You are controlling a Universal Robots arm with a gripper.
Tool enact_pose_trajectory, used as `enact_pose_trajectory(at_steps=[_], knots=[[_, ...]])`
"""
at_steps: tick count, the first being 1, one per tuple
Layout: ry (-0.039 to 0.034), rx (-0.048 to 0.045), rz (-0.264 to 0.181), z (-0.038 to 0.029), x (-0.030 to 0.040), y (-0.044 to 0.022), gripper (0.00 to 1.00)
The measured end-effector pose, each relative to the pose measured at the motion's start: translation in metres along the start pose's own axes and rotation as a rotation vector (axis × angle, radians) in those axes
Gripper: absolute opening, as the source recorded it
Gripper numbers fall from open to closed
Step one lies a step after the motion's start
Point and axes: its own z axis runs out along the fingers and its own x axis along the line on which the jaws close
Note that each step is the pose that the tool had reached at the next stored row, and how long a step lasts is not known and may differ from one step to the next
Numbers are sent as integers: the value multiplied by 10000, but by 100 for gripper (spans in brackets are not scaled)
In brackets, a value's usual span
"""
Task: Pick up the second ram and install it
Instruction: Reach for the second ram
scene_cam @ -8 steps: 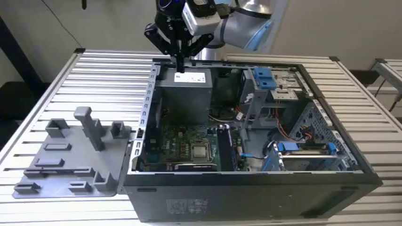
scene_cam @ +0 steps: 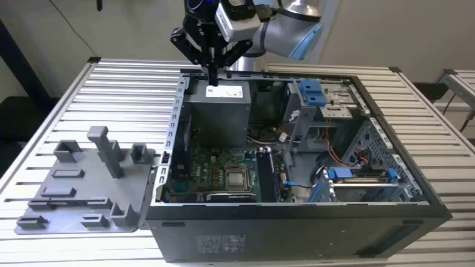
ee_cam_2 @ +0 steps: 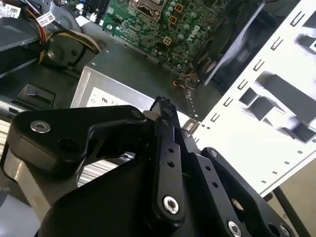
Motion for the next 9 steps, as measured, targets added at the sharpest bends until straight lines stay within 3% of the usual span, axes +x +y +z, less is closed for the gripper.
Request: enact_pose_trajectory(at_steps=[6, 9], knots=[[1, 1, 1, -1, 18, -1, 11], [-1, 1, 1, -2, 84, -6, 11]])
